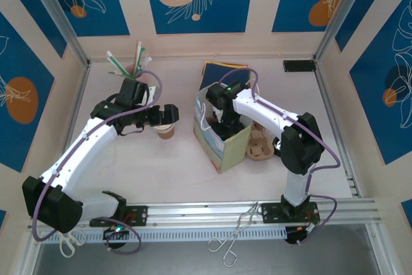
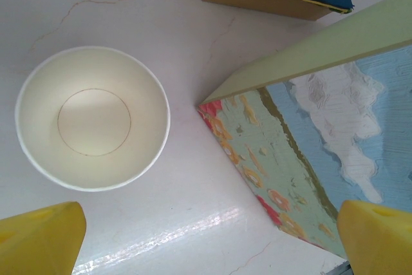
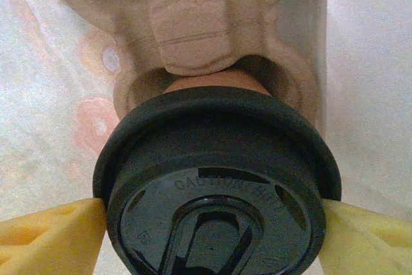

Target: Pack the takeout coffee

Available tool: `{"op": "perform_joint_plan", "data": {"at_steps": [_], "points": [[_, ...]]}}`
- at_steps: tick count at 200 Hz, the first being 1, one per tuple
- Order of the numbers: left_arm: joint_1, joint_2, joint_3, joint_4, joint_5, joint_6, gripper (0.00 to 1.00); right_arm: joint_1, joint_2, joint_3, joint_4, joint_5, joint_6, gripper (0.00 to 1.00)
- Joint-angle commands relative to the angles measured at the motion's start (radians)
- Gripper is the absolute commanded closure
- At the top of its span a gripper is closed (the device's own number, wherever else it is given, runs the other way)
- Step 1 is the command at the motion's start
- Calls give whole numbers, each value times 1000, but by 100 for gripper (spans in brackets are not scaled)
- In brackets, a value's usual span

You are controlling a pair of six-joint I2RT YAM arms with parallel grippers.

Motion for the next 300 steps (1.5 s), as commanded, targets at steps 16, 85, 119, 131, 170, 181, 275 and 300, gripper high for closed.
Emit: {"op": "perform_joint_plan", "data": {"at_steps": [16,85,119,131,170,181,275,300], "points": [[13,-11,-3,-2,14,11,0,3,13,22,-31,6,22,17],[14,-12,-4,-1,13,10,0,7,11,33,-40,9,27,17],[13,-13,-7,0,12,9,0,10,5,39,-49,13,29,17],[13,-14,-9,0,12,9,0,10,3,41,-52,13,31,17],[13,-16,-11,1,12,10,0,15,-2,49,-62,17,35,17],[13,-16,-11,1,12,8,0,16,-5,51,-65,16,36,17],[14,-19,-15,3,14,5,0,19,-16,51,-72,22,42,17],[13,-20,-14,4,14,6,0,19,-16,51,-73,23,42,17]]}}
